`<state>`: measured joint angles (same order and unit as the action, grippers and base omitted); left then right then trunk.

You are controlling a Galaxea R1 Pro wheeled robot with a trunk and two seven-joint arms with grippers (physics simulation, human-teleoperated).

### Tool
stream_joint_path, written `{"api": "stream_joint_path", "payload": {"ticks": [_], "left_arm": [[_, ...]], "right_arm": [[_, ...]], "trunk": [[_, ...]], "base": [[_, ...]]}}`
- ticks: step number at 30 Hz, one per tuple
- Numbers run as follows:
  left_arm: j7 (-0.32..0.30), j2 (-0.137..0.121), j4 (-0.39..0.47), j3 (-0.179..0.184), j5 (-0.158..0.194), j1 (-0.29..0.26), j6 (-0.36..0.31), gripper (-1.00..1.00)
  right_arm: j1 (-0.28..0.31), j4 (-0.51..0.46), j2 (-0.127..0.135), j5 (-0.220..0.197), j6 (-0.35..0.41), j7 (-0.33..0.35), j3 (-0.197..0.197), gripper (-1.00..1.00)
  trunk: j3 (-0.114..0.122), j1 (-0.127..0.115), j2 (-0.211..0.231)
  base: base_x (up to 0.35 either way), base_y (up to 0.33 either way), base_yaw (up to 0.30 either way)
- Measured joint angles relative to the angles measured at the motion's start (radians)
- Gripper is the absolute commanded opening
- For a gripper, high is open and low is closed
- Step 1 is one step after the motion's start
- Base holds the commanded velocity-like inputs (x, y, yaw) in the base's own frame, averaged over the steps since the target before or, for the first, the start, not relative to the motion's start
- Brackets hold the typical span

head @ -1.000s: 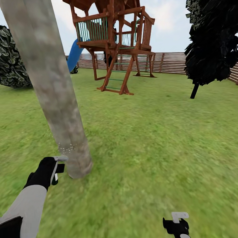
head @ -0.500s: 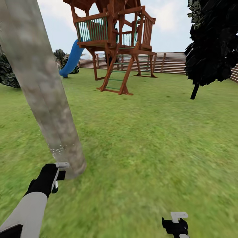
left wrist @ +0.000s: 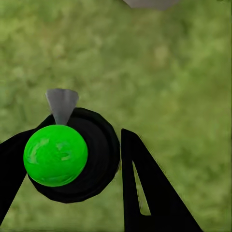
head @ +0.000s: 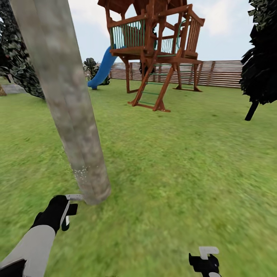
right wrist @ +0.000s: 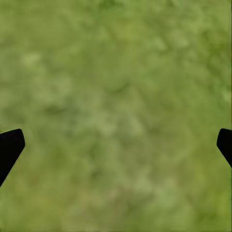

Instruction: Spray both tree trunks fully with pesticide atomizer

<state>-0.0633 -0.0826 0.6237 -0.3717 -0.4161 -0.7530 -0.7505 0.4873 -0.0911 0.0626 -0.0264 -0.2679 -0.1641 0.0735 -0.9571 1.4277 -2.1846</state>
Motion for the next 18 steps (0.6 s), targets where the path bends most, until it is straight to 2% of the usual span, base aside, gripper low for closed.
{"api": "stream_joint_path", "payload": {"ticks": [3,6,18], "left_arm": [[-0.003,0.004,0.008,0.009,0.000,-0.003,0.000,-1.00],[-0.004,0.010,0.007,0.002,0.001,-0.003,0.001,-1.00],[0.000,0.013,0.015,0.000,0.001,-0.003,0.000,-1.00]], "right_arm": [[0.000,0.000,0.001,0.000,-0.001,0.000,0.000,1.00],[0.000,0.000,0.004,0.000,-0.002,0.000,-0.001,1.00],[0.000,0.000,0.005,0.001,0.000,-0.001,-0.001,1.00]], "trunk": [[0.000,0.000,0.000],[0.000,0.000,0.000],[0.000,0.000,0.000]], "base": [[0.065,-0.041,0.052],[0.204,-0.161,0.005],[0.038,-0.270,0.000]]}}
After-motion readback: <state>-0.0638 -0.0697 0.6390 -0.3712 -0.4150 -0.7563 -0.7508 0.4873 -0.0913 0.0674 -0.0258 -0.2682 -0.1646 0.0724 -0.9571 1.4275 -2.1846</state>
